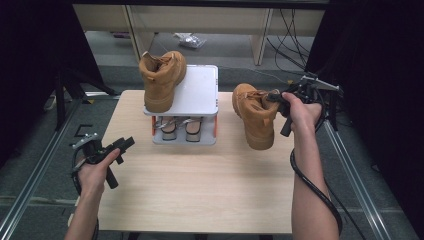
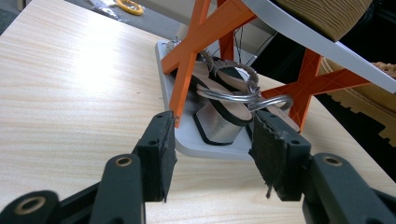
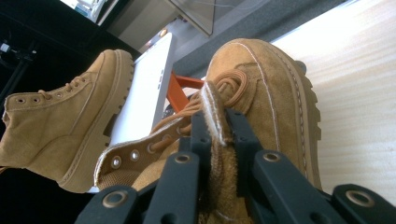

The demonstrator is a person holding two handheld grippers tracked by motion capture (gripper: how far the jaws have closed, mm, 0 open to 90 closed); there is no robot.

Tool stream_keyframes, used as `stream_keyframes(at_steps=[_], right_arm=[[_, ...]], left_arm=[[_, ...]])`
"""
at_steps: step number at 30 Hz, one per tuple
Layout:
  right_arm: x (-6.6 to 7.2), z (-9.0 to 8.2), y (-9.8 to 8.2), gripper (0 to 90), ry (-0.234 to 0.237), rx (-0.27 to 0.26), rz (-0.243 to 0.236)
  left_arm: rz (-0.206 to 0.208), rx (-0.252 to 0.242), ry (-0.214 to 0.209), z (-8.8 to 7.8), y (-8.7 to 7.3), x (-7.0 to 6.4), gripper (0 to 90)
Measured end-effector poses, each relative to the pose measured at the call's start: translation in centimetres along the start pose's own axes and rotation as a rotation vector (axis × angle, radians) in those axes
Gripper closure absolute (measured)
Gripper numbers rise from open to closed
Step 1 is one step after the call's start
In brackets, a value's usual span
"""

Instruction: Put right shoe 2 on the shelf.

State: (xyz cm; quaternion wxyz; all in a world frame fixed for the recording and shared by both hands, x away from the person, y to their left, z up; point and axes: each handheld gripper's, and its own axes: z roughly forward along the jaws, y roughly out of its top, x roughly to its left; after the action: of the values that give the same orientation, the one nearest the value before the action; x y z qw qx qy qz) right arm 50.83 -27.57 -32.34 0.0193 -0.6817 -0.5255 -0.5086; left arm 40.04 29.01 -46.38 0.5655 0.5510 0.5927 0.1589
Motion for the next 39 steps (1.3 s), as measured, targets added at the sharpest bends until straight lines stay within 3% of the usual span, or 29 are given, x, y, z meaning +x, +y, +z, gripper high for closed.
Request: stream_keyframes(at_steps=[6,8,14,22,24,26,39], right_arm=[[0.4,0.0,0.4,84.0,0.002,-0.011,0.007],[0.4,0.1,0.5,84.0,0.005,-0.032,-0.012],[0.8,0.1,0.9,84.0,0.034,-0.038,0.012],[1.3,0.3,1.3,84.0,0.032,-0.05,0.003],[1.4,0.4,1.4,84.0,0.029,-0.047,0.02],[1.4,0.4,1.5,83.9,0.028,-0.059,0.0],[2.6,0.9,2.2,84.0,0.058,-0.08,0.034]], left_arm=[[0.0,-0.003,0.001,-0.1,0.0,0.0,49.0],[-0.001,-0.003,0.001,-0.1,0.1,0.0,49.0],[-0.001,-0.002,-0.001,-0.1,0.0,0.1,49.0],[0.0,-0.006,0.001,-0.2,0.1,0.1,49.0],[0.001,-0.006,0.001,-0.2,0.1,0.2,49.0],[0.001,-0.007,0.002,-0.2,0.1,0.2,49.0],[-0.002,-0.011,0.003,-0.3,0.2,0.3,49.0]])
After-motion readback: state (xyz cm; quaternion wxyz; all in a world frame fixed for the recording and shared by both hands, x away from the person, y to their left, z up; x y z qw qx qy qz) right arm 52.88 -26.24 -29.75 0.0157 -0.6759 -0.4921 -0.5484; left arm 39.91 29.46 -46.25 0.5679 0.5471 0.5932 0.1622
